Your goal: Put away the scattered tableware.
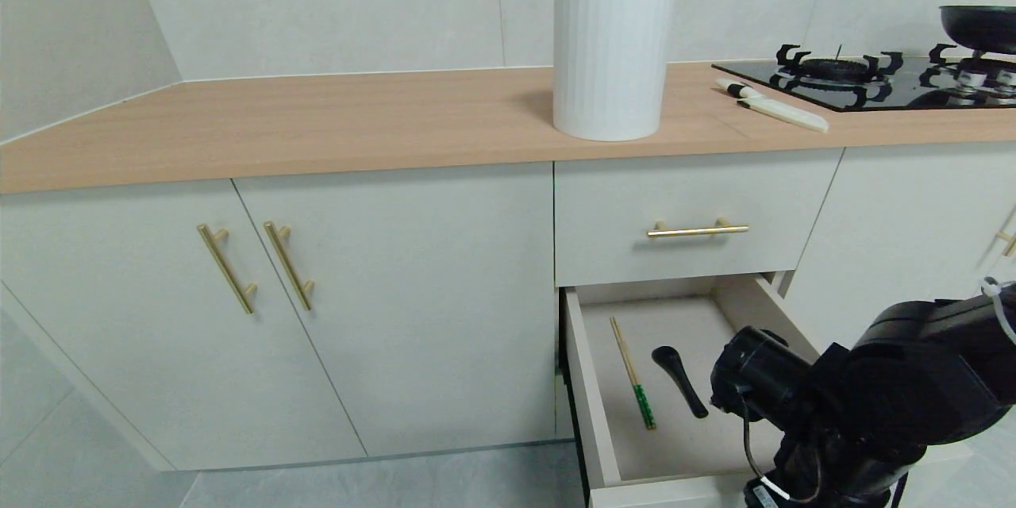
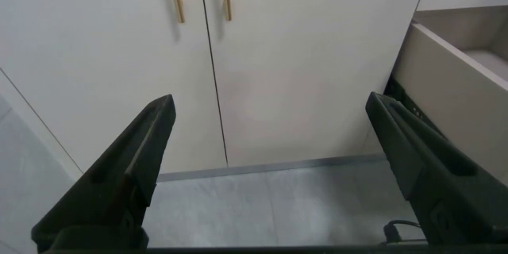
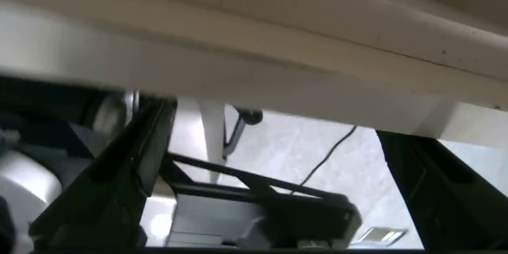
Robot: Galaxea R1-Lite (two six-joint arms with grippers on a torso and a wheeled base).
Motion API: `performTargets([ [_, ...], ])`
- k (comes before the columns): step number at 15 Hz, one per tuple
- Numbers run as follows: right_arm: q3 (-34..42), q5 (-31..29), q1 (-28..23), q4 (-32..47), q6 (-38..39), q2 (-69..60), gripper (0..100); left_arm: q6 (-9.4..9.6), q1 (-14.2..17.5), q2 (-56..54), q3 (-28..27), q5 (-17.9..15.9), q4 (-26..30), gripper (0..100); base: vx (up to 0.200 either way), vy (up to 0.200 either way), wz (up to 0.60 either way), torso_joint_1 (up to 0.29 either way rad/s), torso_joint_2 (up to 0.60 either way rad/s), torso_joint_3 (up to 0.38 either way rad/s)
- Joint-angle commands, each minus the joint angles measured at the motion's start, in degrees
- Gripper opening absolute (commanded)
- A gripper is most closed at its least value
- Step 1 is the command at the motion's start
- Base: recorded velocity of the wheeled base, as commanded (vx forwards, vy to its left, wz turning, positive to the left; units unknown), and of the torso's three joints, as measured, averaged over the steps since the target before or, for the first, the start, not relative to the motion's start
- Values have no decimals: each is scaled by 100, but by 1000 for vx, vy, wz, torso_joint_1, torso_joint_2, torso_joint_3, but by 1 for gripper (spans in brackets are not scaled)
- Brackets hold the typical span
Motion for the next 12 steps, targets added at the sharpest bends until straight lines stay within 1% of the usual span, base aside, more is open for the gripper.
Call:
performTargets([
  [1,-176,-116,-34,-62,183,218,100,0,0,0,1,-1,-1,100,0,0,0,0,0,0],
  [4,-185,-362,-60,-502,429,341,100,0,0,0,1,-1,-1,100,0,0,0,0,0,0],
  [6,-194,-564,-174,-748,544,464,100,0,0,0,1,-1,-1,100,0,0,0,0,0,0],
  [8,-168,-828,-341,-1319,614,579,100,0,0,0,1,-1,-1,100,0,0,0,0,0,0],
  [10,-141,-898,-376,-1609,614,605,100,0,0,0,1,-1,-1,100,0,0,0,0,0,0],
  [12,26,-907,-447,-2216,614,631,100,0,0,0,1,-1,-1,100,0,0,0,0,0,0],
])
